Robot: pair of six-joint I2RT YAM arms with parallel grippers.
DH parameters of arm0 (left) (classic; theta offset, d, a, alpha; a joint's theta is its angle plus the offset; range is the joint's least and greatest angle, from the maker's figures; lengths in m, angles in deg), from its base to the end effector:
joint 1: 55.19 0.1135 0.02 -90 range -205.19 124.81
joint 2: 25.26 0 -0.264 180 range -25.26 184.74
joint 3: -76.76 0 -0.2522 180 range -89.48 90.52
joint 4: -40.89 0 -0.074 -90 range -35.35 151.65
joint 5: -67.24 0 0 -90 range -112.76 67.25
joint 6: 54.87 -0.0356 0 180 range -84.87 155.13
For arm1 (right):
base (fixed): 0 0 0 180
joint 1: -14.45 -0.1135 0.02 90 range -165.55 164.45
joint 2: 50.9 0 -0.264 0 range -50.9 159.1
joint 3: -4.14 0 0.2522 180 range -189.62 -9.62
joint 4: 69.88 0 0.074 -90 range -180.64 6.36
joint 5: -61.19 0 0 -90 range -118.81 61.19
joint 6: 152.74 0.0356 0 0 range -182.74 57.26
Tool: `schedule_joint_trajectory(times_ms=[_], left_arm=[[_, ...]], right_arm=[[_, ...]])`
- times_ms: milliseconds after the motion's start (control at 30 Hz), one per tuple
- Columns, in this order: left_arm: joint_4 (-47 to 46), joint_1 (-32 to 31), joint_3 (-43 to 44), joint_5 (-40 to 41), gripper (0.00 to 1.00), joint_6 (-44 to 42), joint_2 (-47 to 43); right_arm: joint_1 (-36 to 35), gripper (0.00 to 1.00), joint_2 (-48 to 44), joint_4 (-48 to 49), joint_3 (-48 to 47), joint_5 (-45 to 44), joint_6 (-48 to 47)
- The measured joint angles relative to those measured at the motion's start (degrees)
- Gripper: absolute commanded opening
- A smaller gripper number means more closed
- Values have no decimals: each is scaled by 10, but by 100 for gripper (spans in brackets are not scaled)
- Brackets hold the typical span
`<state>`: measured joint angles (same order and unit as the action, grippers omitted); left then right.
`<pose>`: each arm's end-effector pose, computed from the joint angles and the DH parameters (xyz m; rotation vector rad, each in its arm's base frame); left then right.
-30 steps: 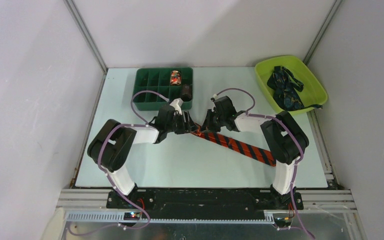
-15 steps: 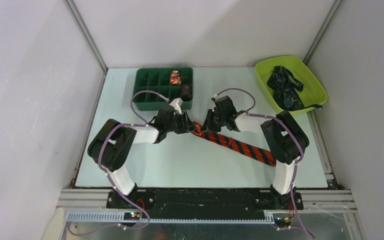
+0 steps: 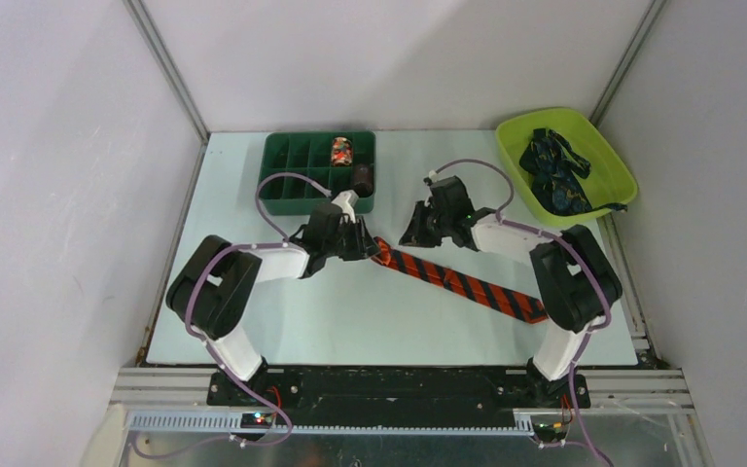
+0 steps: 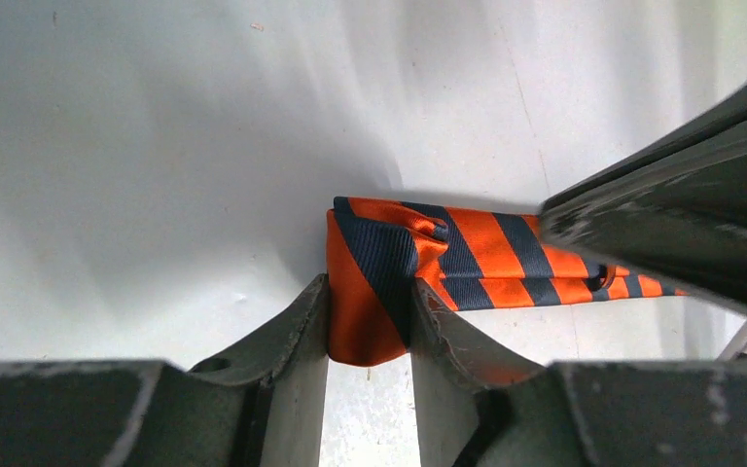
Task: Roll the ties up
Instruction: Roll the tie at the center of the board.
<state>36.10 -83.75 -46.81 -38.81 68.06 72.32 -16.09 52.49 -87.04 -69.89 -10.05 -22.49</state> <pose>0.2868 -0.1673 0.1451 0.0769 2.3269 -0.8816 0.3172 0.2004 0.1685 0.0484 2.5529 0.9316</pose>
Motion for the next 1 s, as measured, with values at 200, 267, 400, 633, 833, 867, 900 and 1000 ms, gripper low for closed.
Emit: schedule_joint_trajectory(times_ms=[200, 267, 400, 633, 833, 867, 900, 1000], left_arm=[[49, -19, 20, 40, 35, -22, -14], [62, -24, 25, 53, 34, -30, -18], [85, -35, 29, 86, 34, -39, -27], [129, -62, 51, 151, 34, -59, -30], [171, -97, 78, 230, 34, -84, -30], [180, -104, 83, 246, 34, -89, -30], [188, -110, 88, 258, 34, -92, -30], [209, -123, 101, 295, 34, -100, -30]], right_arm=[[19, 12, -53, -23, 0, -20, -17], [23, 12, -58, -27, 0, -26, -21], [26, 12, -58, -34, 0, -27, -23], [27, 12, -58, -35, 6, -27, -23], [27, 12, -58, -34, 7, -27, -23], [27, 12, -58, -34, 8, -27, -23], [27, 12, -58, -34, 9, -27, -23], [27, 11, -58, -34, 13, -27, -23]])
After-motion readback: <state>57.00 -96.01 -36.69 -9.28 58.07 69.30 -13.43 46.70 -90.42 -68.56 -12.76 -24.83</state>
